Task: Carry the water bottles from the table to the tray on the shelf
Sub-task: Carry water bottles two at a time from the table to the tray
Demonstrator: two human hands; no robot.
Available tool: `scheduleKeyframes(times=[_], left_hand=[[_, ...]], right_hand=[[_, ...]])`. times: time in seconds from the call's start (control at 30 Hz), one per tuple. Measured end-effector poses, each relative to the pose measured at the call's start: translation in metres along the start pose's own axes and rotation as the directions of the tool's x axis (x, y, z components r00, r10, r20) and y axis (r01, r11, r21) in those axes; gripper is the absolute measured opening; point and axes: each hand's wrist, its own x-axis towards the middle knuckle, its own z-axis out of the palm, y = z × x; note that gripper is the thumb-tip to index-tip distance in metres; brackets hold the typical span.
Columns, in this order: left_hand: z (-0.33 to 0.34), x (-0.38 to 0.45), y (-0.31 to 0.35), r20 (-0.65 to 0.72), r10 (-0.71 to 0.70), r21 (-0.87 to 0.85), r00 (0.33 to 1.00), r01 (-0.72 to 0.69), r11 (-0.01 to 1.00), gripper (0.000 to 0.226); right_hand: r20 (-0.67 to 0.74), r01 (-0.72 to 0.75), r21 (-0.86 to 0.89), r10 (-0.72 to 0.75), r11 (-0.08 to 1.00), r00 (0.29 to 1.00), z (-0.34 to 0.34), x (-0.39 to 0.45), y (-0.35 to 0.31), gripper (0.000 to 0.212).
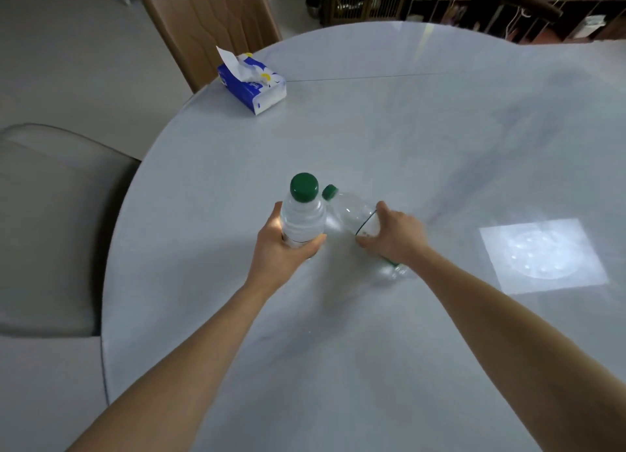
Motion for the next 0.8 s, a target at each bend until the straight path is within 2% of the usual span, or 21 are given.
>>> scheduleKeyframes(times=[0.07, 0.13, 0.27, 0.33, 0.43, 0.57, 0.67, 0.8], left_hand=[[-0.003, -0.017, -0.001, 0.001, -0.063, 0.03, 0.998, 0.063, 0.998, 0.055], [-0.008, -0.037, -0.002, 0.001, -0.126, 0.071, 0.992, 0.126, 0.99, 0.058], [-0.017, -0.09, -0.001, 0.041, -0.191, 0.107, 0.981, 0.185, 0.977, 0.061], [-0.02, -0.119, 0.002, 0.09, -0.215, 0.07, 0.972, 0.209, 0.975, 0.055], [-0.025, -0.161, 0.009, 0.207, -0.269, 0.028, 0.941, 0.269, 0.963, 0.04], [-0.031, -0.214, 0.004, 0.407, -0.323, 0.05, 0.854, 0.332, 0.942, 0.046], [-0.022, -0.253, 0.002, 0.51, -0.355, 0.067, 0.784, 0.375, 0.925, 0.046], [0.009, -0.318, 0.006, 0.633, -0.392, 0.08, 0.668, 0.447, 0.891, 0.038]], right_hand=[[0.04, -0.133, 0.154, 0.128, 0.979, 0.991, 0.003, -0.036, -0.001, 0.053], [0.065, -0.223, 0.349, 0.214, 0.91, 0.975, 0.009, -0.076, -0.005, 0.053], [0.128, -0.311, 0.71, 0.318, 0.632, 0.939, 0.013, -0.158, -0.022, 0.045], [0.164, -0.331, 0.812, 0.357, 0.48, 0.92, 0.015, -0.203, -0.031, 0.042], [0.201, -0.36, 0.873, 0.429, 0.329, 0.881, 0.021, -0.269, -0.045, 0.036], [0.252, -0.366, 0.923, 0.536, 0.116, 0.806, 0.03, -0.353, -0.069, 0.035], [0.277, -0.332, 0.943, 0.631, -0.034, 0.724, 0.04, -0.412, -0.084, 0.03], [0.288, -0.231, 0.956, 0.73, -0.181, 0.62, 0.052, -0.496, -0.088, 0.03]])
